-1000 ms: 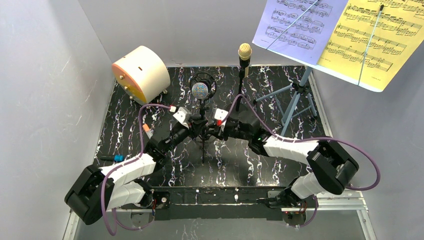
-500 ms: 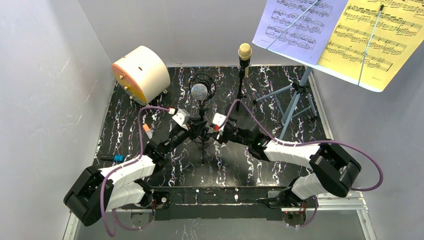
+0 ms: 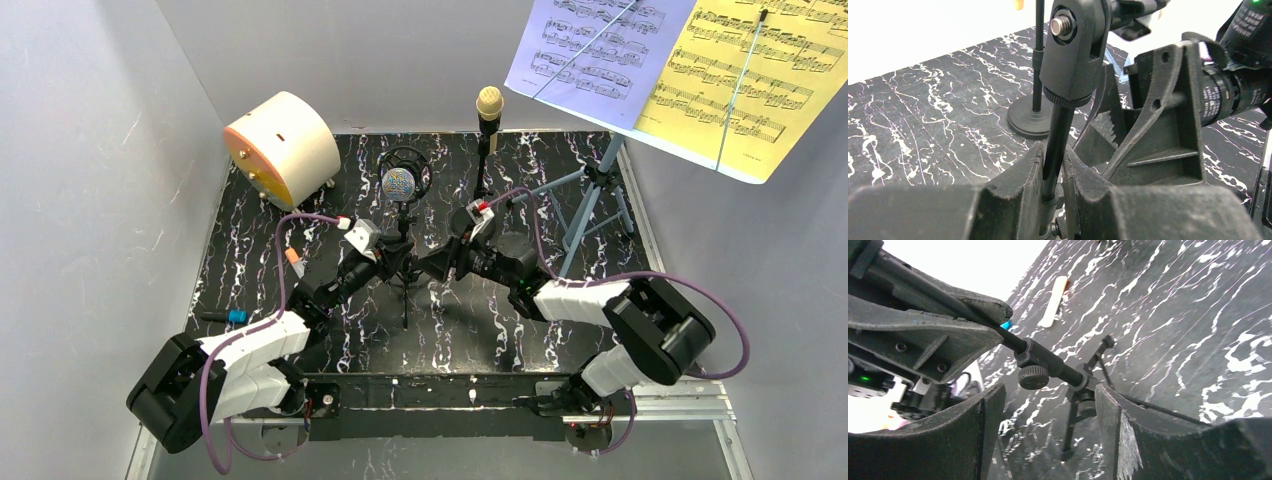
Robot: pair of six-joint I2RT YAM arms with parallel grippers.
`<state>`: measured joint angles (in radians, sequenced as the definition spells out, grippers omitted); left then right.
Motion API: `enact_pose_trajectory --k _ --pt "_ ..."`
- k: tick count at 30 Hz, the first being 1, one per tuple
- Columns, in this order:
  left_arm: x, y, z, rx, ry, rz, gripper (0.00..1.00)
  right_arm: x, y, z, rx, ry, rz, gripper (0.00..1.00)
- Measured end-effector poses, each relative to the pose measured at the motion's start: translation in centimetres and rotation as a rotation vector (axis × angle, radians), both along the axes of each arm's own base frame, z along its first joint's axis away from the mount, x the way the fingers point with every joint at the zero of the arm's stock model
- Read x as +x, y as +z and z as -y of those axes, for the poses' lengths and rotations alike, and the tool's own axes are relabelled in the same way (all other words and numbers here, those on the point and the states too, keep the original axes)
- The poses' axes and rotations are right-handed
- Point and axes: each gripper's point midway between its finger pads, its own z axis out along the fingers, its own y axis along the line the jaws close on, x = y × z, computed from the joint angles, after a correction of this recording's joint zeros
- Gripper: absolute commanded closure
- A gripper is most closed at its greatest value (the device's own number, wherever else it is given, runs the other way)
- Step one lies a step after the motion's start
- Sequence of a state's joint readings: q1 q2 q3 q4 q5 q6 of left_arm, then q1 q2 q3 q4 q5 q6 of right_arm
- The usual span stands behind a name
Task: Pack up the instrument practice props
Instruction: Unscrew the knob on the microphone stand.
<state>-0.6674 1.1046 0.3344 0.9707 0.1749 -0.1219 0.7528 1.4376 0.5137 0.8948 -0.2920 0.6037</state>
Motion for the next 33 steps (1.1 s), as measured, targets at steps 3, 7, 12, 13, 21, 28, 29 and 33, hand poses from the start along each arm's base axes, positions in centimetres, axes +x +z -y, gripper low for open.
enact_pose_trajectory --k 3,7,12,13,21,28,29,33 --pt "0.0 0.0 0.0 0.002 0.000 0.002 1.00 -0.3 -0.1 -0.8 0.073 0.012 -0.113 0.30" --pt "0.0 0.0 0.0 0.003 0.000 0.003 1.00 -0.6 -0.4 -1.4 0.133 0.027 -0.226 0.37" --pt "0.0 0.0 0.0 0.006 -0.001 0.005 1.00 -0.9 0.2 -2.1 0.181 0.057 -0.296 0.45" --pt "0.0 0.0 0.0 0.006 -0.001 0.004 1.00 -1.0 0.3 -2.2 0.187 0.060 -0.299 0.47" --pt "0.0 -0.1 0.0 0.008 -0.002 0.007 1.00 -0.9 0.7 -2.2 0.209 0.058 -0.315 0.57" --pt "0.0 -0.1 0.0 0.008 -0.003 0.007 1.00 -0.6 0.3 -2.3 0.205 0.053 -0.334 0.77" --pt "0.0 -0.1 0.0 0.009 -0.003 0.007 1.00 -0.6 0.2 -2.3 0.203 0.054 -0.335 0.83" --pt "0.0 0.0 0.0 0.011 -0.003 0.010 1.00 -0.6 0.2 -2.4 0.194 0.061 -0.319 0.99"
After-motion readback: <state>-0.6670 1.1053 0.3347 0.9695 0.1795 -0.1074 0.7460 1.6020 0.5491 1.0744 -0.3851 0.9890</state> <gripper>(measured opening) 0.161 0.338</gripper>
